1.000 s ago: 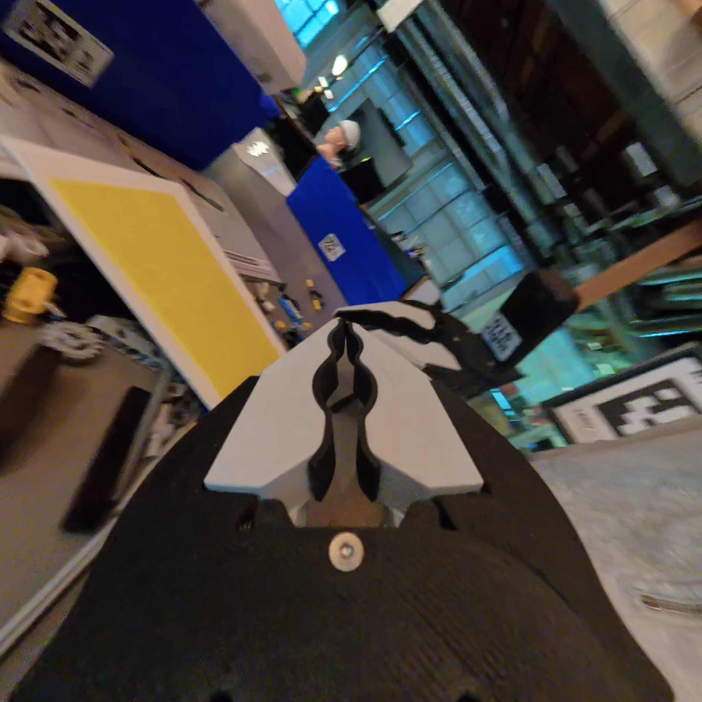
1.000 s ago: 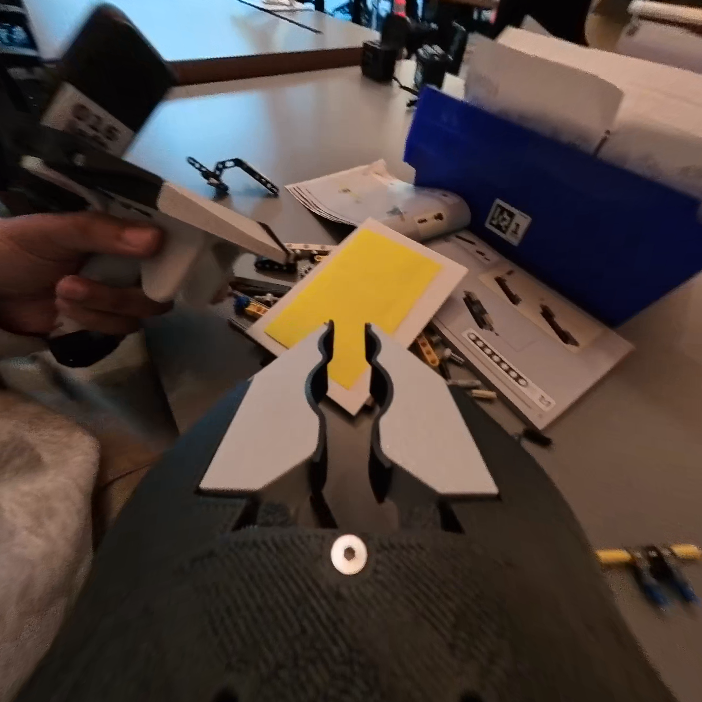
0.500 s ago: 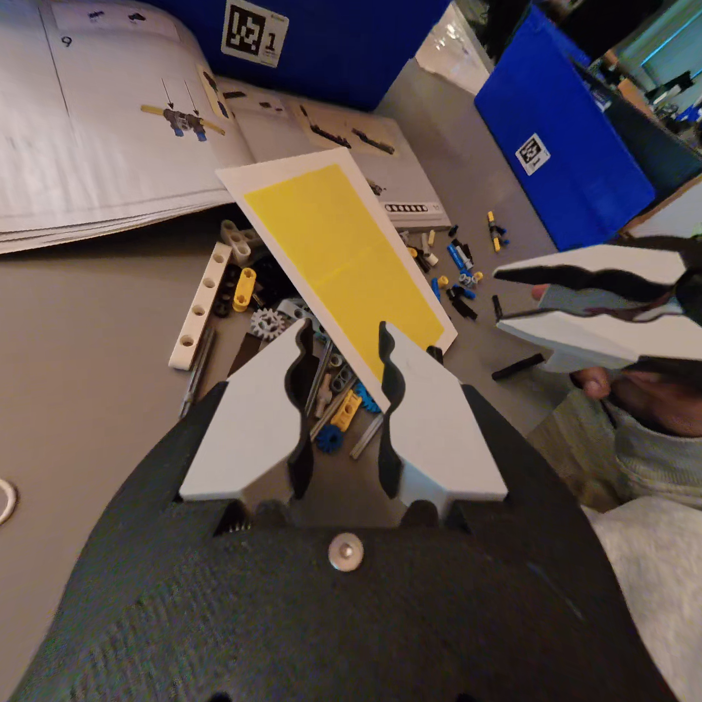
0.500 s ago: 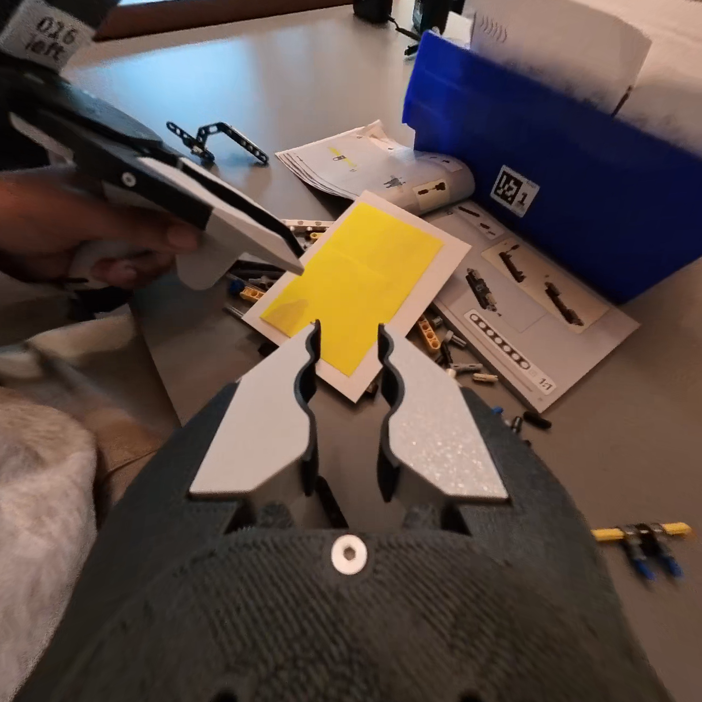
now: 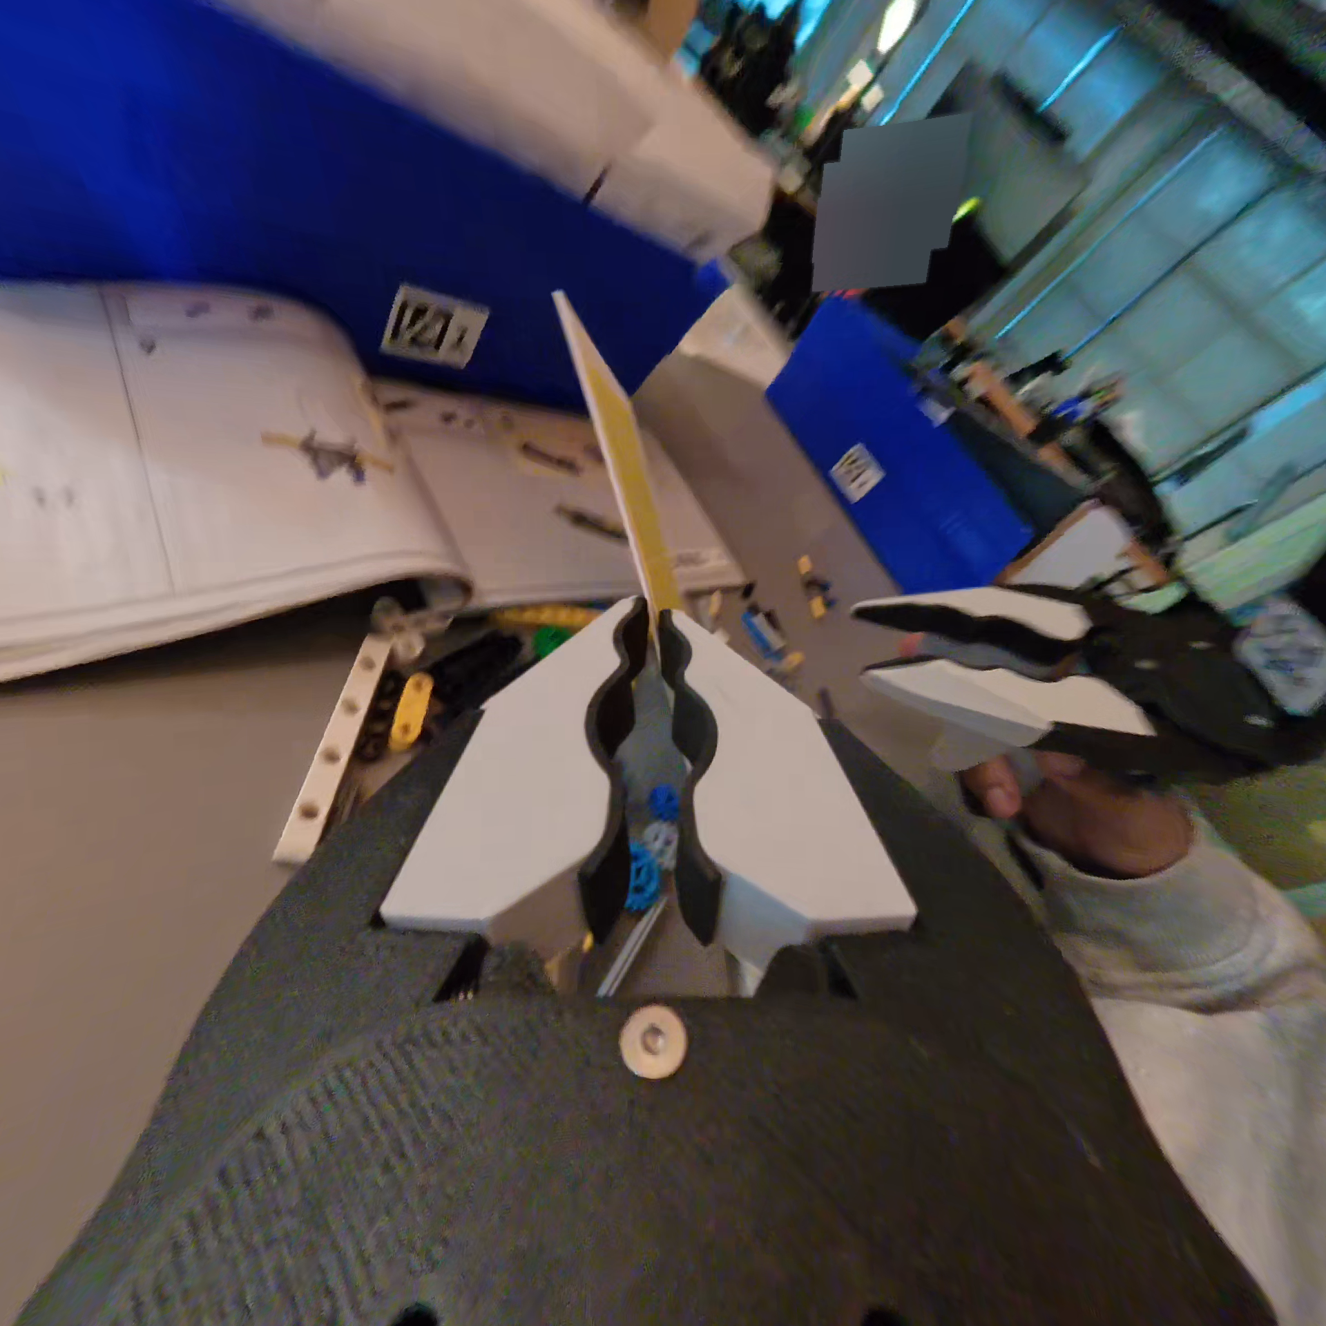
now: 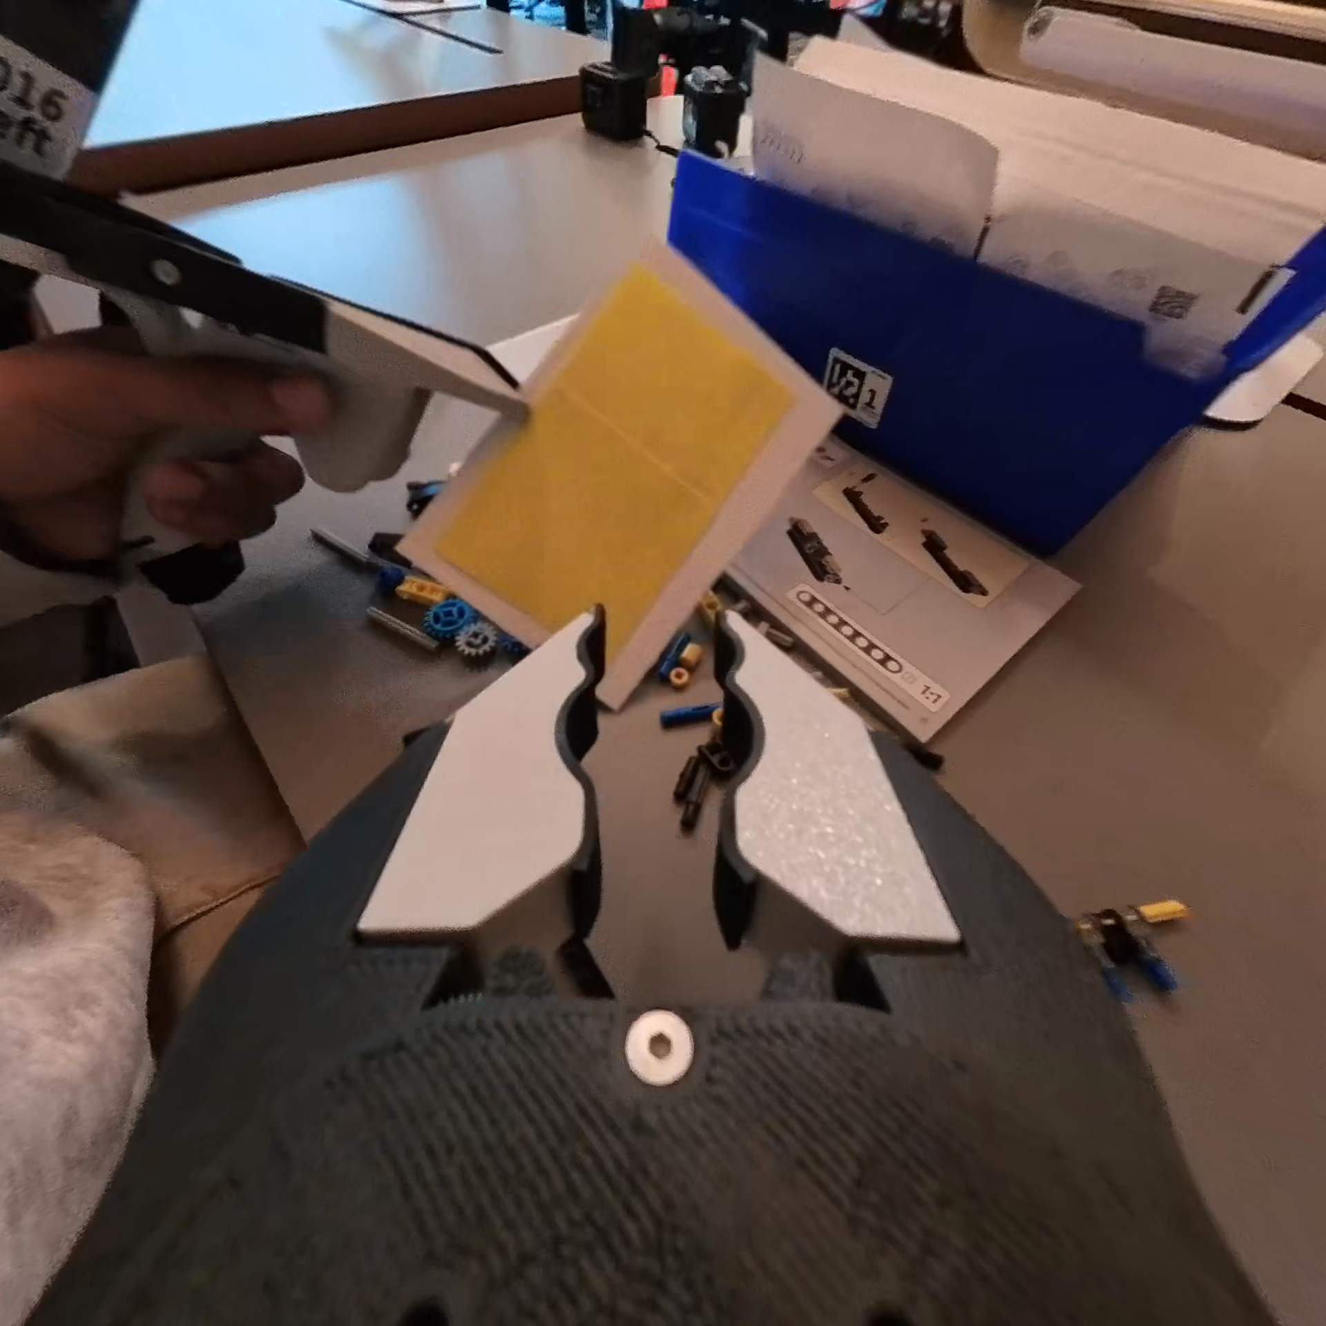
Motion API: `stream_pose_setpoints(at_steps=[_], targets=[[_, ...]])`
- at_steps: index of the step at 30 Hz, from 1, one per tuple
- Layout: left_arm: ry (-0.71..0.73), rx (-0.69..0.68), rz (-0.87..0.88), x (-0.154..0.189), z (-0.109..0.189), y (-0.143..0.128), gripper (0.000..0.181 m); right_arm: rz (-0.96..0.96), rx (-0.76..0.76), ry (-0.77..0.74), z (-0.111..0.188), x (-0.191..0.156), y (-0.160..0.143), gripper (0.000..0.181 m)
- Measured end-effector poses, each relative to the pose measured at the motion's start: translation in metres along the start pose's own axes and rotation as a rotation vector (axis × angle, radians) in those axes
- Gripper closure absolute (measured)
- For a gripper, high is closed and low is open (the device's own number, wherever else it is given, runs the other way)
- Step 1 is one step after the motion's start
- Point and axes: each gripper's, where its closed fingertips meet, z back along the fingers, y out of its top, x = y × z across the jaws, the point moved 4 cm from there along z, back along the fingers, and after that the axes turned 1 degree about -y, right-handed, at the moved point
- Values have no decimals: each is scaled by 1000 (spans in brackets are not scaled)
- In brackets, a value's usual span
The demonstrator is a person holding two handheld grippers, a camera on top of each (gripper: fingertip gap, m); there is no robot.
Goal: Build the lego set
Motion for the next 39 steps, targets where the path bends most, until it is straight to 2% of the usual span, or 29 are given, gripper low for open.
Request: stream_pose_setpoints(at_steps=[1,5,10,12,15,17,20,23,25,27,29,31,35,37,39], targets=[[-31,40,4,4,3,8,181,-14,7,-3,1,3,1,153],[-112,152,14,15,10,31,181,-75,41,11,2,11,10,149],[-324,283,97,39,19,54,181,-150,125,68,-1,15,26,120],[-440,301,149,50,22,60,181,-196,189,133,-1,15,37,110],[-595,291,215,65,21,64,181,-287,267,307,2,9,55,109],[-610,268,212,69,15,64,181,-345,321,449,8,2,69,125],[-590,254,173,71,7,64,177,-399,385,568,18,5,84,179],[-524,265,139,67,1,69,172,-423,392,548,25,23,94,181],[-486,267,81,64,2,69,159,-431,410,452,33,54,104,181],[-465,253,17,62,5,64,160,-490,440,307,45,105,117,181],[-448,258,-42,61,9,57,163,-597,444,120,52,177,123,181],[-428,276,-79,58,11,52,166,-747,406,-50,45,255,119,181],[-424,278,-131,60,14,50,167,-904,153,-365,-7,384,84,181],[-407,285,-176,60,17,53,167,-962,14,-484,-36,429,62,181],[-369,303,-228,57,21,56,169,-1045,-19,-549,-60,464,46,181]])
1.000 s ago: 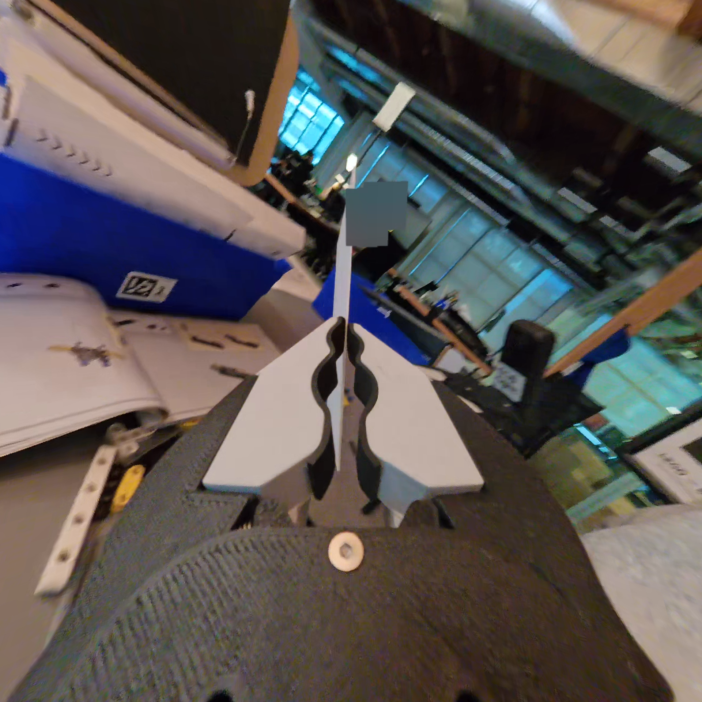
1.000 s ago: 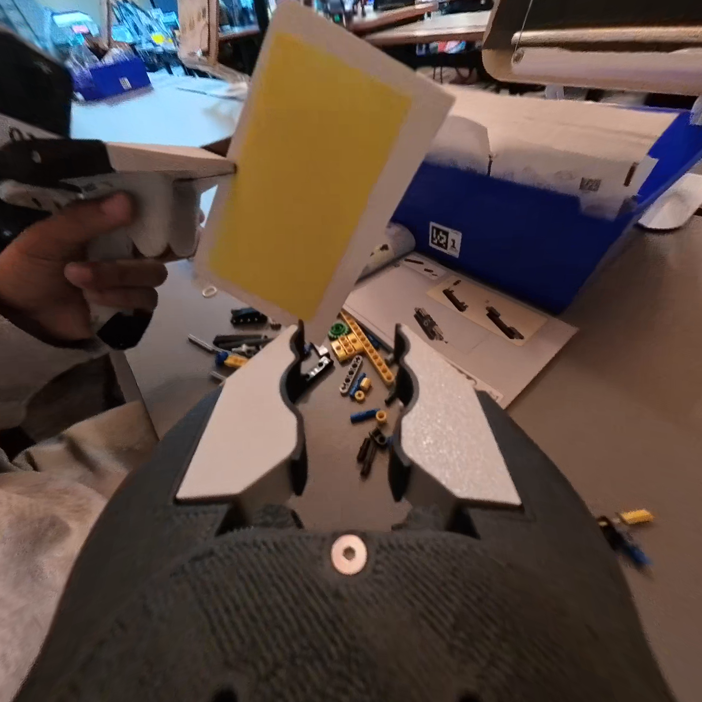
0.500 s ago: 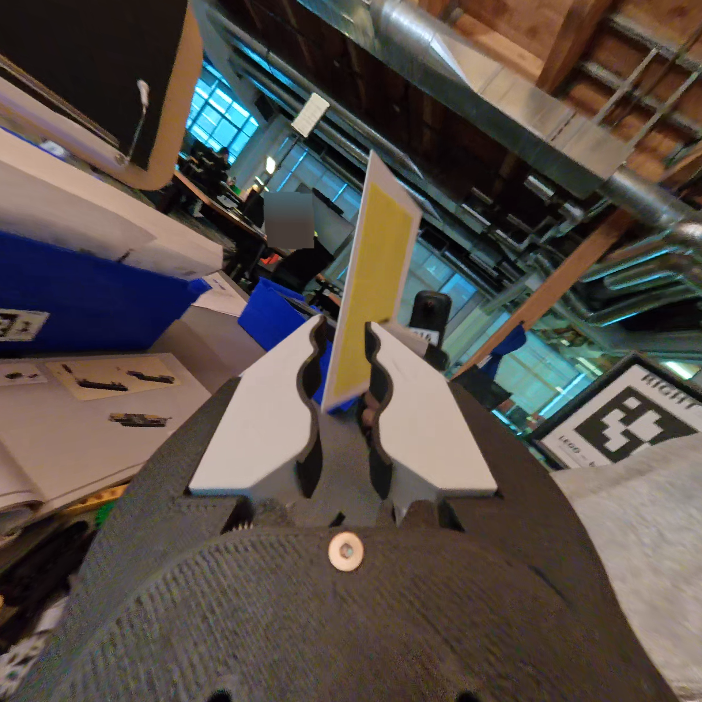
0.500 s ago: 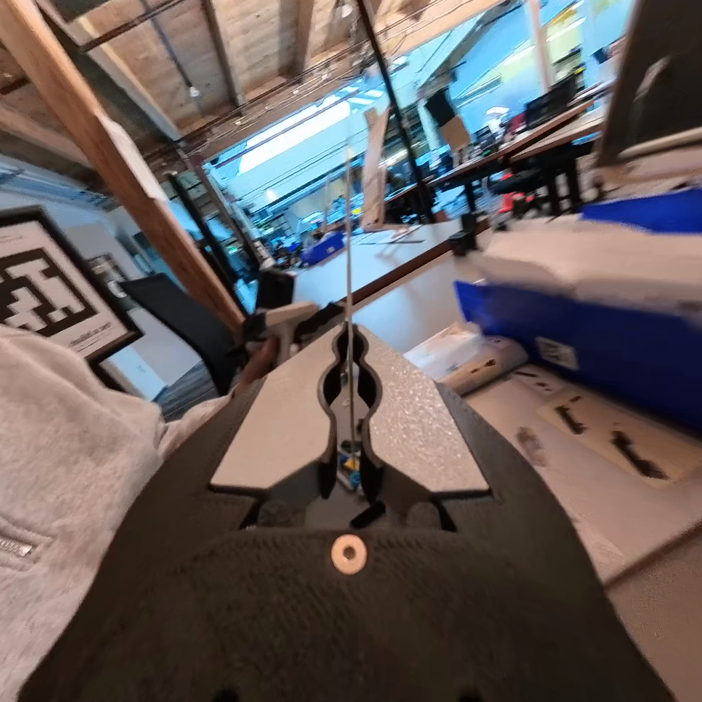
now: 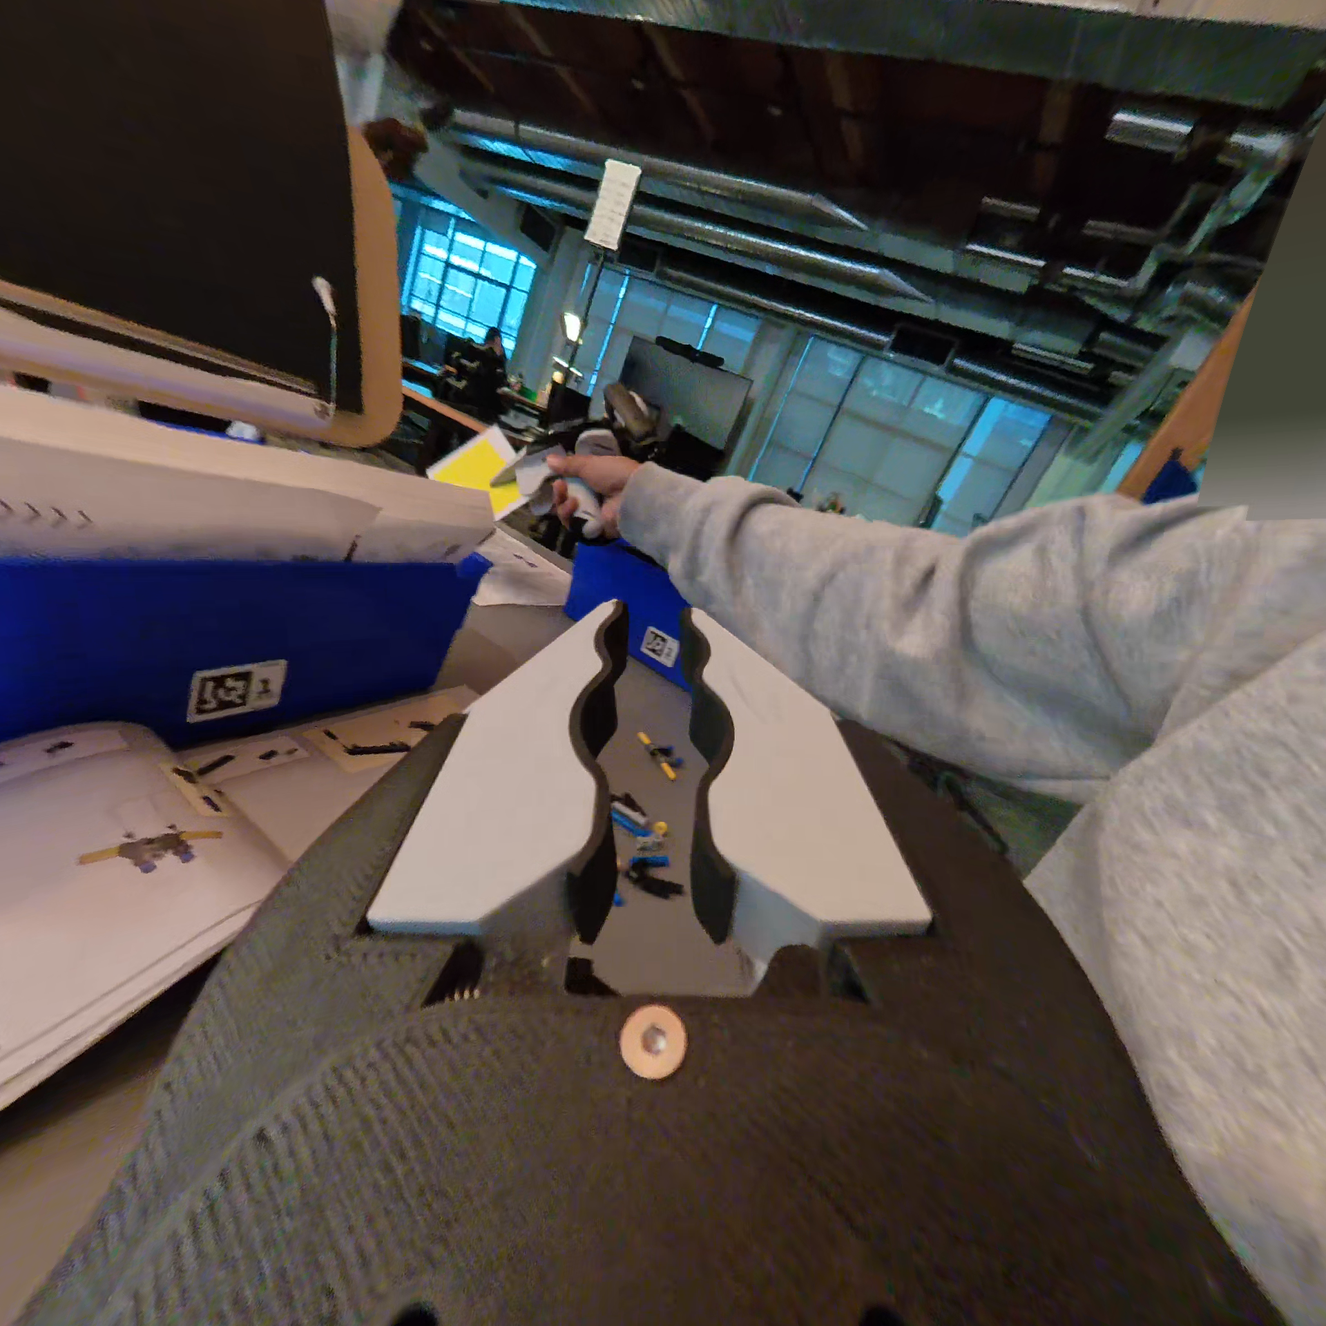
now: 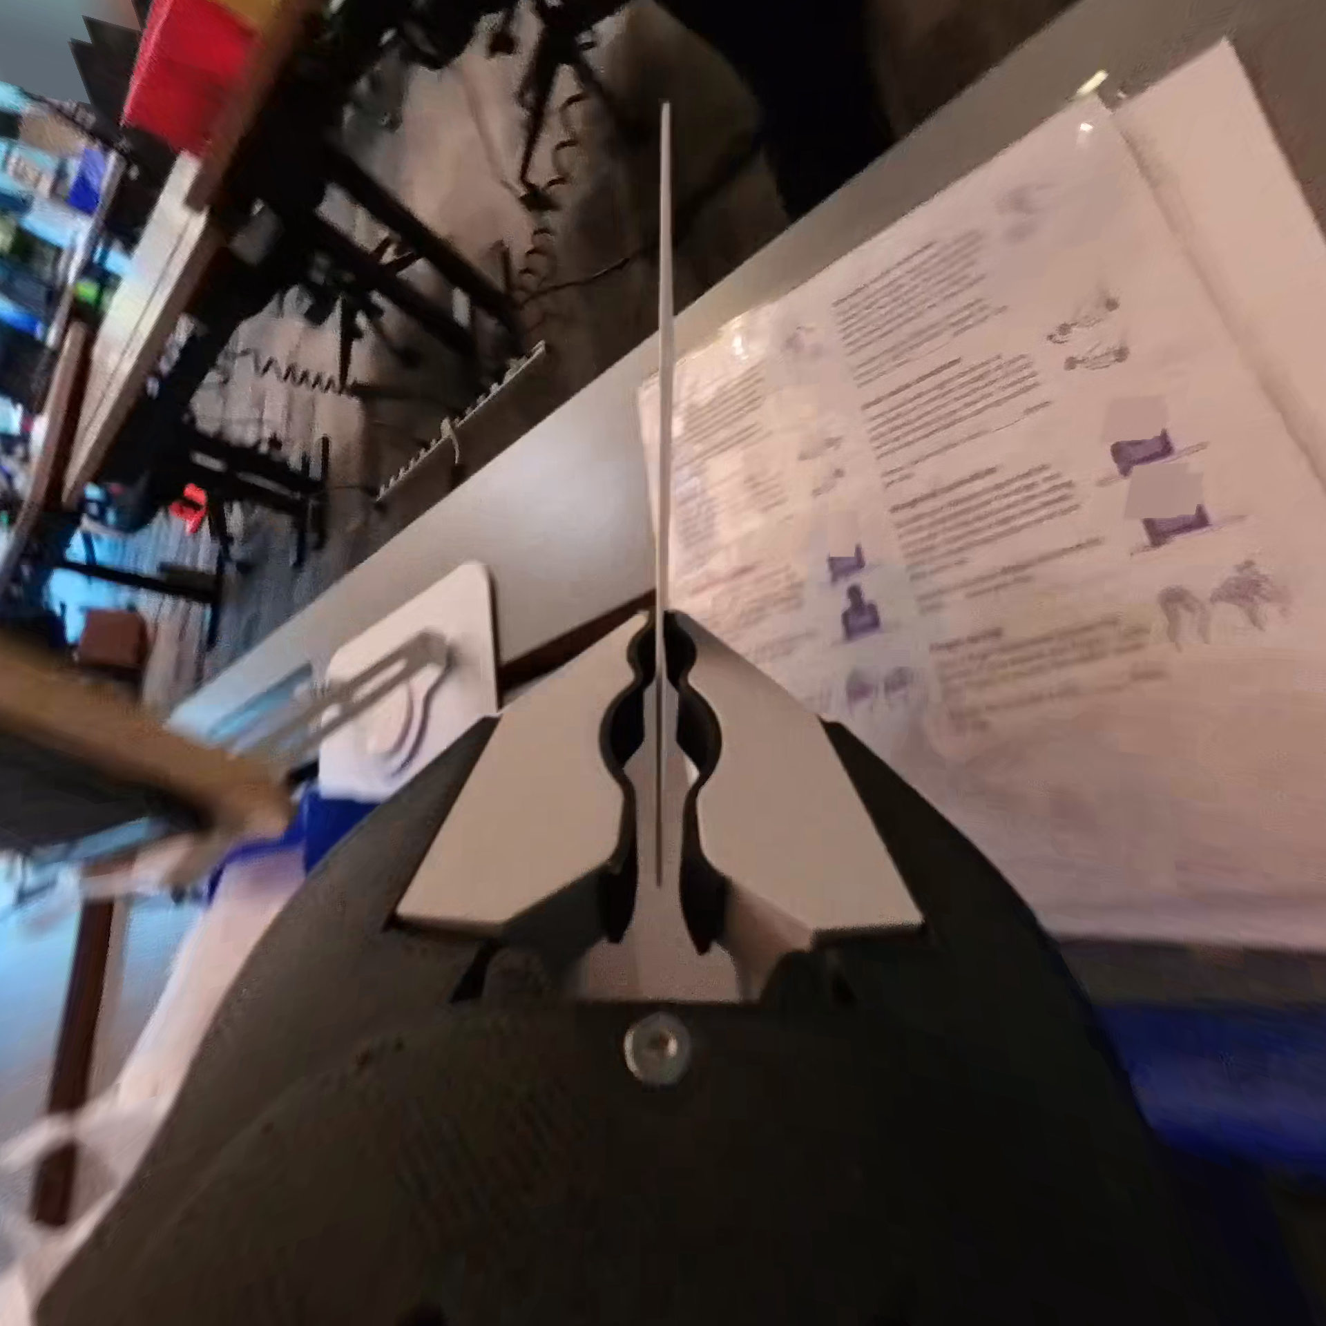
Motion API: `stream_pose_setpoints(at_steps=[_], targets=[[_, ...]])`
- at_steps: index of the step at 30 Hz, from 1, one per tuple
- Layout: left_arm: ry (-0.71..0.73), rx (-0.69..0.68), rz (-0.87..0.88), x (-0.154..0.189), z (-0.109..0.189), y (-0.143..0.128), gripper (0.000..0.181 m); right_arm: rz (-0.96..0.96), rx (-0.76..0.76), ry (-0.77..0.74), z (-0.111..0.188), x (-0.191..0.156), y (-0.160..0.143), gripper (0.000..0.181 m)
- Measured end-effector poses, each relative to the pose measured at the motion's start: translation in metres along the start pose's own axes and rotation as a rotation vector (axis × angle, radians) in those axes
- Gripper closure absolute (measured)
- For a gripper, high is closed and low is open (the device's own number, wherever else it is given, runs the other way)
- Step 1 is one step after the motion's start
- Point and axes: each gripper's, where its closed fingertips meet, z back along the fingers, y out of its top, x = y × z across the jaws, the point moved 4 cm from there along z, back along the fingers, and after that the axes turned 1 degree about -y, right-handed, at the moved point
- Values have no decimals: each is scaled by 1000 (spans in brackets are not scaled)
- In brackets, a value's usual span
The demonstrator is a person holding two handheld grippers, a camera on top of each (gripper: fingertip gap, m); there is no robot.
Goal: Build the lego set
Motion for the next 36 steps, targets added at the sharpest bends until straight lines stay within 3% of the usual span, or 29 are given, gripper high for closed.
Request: stream_pose_setpoints(at_steps=[3,7,13,16,19,23,27,30,33,36], targets=[[31,4,-50,-6,3,5,171,-182,-3,3,-43,14,15,181],[33,6,-38,-13,5,6,172,-117,-14,-156,-64,21,28,181],[42,-1,-19,-21,6,2,173,-69,-49,-257,-72,29,19,178],[44,6,-20,-21,8,3,173,-67,-63,-249,-69,26,18,153],[46,4,-34,-18,9,5,174,-83,-58,-220,-57,17,22,139],[52,-18,-66,-11,10,6,174,34,-67,-94,-11,-25,27,147],[23,-121,-57,-3,11,-4,179,297,-50,4,78,-67,-7,142],[31,-140,-68,3,12,-11,178,501,3,165,161,-96,-73,142],[56,-174,-120,10,13,-23,176,703,69,340,237,-111,-172,150],[77,-221,-153,16,13,-40,174,932,207,412,278,-107,-269,157]])
